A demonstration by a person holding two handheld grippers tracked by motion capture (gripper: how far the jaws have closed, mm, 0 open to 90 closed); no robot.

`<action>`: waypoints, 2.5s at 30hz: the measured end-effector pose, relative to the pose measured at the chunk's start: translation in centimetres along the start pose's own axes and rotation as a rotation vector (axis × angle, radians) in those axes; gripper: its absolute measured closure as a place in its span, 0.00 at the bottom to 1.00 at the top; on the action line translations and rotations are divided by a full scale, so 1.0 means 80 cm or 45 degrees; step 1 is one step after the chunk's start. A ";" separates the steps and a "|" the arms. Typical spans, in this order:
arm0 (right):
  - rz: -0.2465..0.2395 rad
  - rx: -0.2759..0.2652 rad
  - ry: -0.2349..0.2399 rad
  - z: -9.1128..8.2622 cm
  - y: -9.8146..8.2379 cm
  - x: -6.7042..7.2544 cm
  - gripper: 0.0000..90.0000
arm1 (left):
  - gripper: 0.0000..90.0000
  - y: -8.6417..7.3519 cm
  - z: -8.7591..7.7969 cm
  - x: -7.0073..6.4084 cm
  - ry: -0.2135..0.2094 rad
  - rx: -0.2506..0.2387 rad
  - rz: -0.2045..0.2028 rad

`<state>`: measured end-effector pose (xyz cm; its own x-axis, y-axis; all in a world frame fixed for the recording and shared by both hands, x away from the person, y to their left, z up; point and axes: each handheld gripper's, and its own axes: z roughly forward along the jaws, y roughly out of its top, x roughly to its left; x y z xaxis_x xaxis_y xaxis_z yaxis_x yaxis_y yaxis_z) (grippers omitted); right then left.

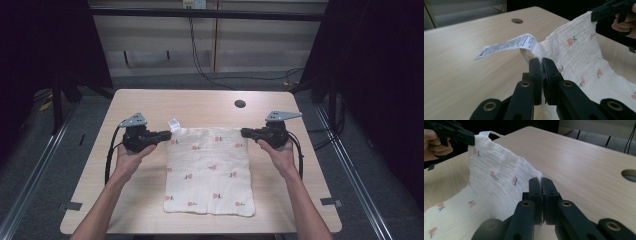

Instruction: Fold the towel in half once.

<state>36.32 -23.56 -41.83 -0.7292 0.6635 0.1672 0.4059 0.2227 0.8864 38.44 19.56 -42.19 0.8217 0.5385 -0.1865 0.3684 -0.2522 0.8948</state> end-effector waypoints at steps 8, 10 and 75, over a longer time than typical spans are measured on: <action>-0.005 -0.020 -0.002 -0.017 -0.002 0.004 0.97 | 0.96 0.003 -0.005 -0.014 0.008 0.028 0.063; 0.003 -0.010 -0.007 -0.018 -0.007 0.004 0.97 | 0.96 0.000 -0.005 -0.015 0.003 0.035 0.068; -0.087 0.396 0.116 -0.052 -0.129 0.088 0.89 | 0.93 -0.127 -0.019 -0.097 -0.211 0.450 0.175</action>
<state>24.70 -24.17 -48.01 -0.8010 0.5762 0.1623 0.4930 0.4813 0.7248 27.63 19.14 -49.20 0.9218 0.3513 -0.1640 0.3536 -0.5888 0.7268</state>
